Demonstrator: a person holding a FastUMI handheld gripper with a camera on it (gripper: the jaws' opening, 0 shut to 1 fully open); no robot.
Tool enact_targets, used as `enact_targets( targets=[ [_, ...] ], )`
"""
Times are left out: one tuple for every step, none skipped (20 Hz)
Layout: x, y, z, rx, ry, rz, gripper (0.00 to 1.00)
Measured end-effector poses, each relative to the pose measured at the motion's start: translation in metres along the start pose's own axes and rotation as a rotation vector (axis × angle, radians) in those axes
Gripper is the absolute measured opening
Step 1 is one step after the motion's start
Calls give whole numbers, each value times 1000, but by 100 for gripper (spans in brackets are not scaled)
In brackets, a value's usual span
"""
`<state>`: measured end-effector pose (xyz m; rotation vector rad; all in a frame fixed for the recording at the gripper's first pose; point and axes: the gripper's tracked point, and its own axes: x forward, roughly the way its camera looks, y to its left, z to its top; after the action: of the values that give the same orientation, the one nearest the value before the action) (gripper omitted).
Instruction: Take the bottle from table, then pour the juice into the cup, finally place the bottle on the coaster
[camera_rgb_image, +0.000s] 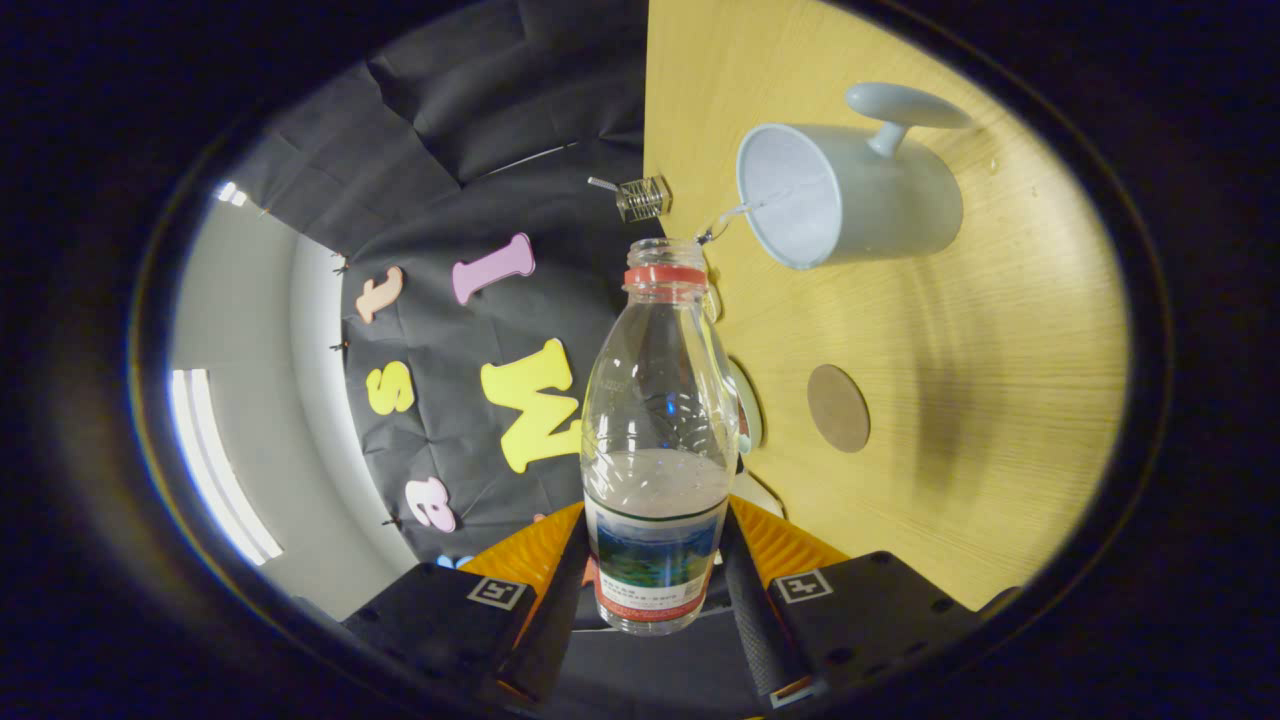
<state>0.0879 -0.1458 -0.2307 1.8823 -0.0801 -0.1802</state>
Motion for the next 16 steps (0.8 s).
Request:
enact_targets(
  targets=[
    [1, 2, -1, 6, 1, 3, 75],
    [0, 6, -2, 9, 1, 9, 75],
    [1, 8, -2, 9, 1, 12, 75],
    [1, 9, -3, 7, 1, 12, 75],
    [2, 9, -4, 8, 3, 12, 75],
    [2, 10, -6, 15, 5, 13, 75],
    [2, 11, -6, 25, 5, 14, 75],
    [2, 13, -5, 33, 6, 16, 75],
    [2, 13, -5, 42, 5, 19, 75],
    [2, 14, -6, 55, 9, 22, 75],
    [2, 15, -6, 64, 10, 22, 75],
    [1, 17, -6, 68, 7, 23, 75],
    [1, 17, -6, 69, 8, 23, 75],
    [0, 18, -6, 74, 7, 27, 75],
    [1, 19, -5, 80, 6, 31, 75],
    [0, 19, -5, 83, 7, 32, 75]
  ],
)
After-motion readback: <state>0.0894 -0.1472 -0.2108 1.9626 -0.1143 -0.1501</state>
